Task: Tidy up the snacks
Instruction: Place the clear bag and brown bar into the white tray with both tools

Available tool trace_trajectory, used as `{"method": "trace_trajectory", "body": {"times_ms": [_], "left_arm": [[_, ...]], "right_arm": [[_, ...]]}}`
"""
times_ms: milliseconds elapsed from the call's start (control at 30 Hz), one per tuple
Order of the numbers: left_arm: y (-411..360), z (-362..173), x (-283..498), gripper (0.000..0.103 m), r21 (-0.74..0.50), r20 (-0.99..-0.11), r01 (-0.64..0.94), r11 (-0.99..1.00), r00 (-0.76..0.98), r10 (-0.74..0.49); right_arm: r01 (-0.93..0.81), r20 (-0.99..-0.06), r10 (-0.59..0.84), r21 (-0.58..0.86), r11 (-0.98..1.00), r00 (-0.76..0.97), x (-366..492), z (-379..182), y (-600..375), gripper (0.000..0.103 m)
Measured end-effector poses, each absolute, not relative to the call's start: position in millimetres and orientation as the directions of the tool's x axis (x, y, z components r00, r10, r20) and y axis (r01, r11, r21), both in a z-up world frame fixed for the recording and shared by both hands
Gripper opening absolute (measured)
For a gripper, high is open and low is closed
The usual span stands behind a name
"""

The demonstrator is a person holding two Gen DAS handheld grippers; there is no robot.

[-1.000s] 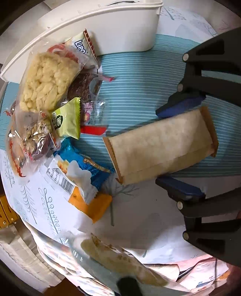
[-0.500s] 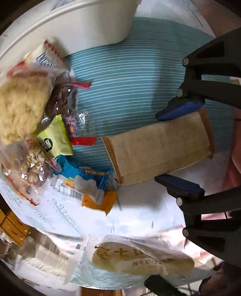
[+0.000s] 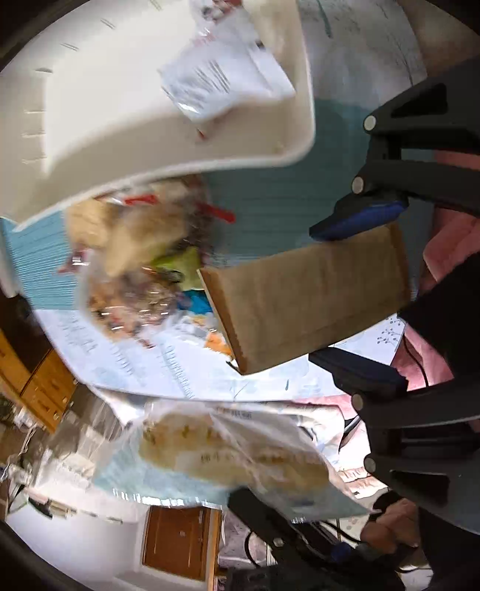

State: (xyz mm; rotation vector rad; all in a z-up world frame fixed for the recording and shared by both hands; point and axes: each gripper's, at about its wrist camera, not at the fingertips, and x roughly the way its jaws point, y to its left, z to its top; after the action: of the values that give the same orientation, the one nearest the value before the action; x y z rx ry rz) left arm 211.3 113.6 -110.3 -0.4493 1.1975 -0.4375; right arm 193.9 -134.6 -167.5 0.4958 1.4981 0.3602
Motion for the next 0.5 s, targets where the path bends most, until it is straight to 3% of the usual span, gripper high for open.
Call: {"method": "trace_trajectory", "body": {"times_ms": [500], "left_arm": [[-23.5,-85.5,224.9,0.028,-0.584,-0.703,0.174,0.793,0.38,-0.601]], "right_arm": [[-0.031,-0.857,0.474,0.479,0.877,0.202,202.0,-128.4,-237.3,0.059]]}}
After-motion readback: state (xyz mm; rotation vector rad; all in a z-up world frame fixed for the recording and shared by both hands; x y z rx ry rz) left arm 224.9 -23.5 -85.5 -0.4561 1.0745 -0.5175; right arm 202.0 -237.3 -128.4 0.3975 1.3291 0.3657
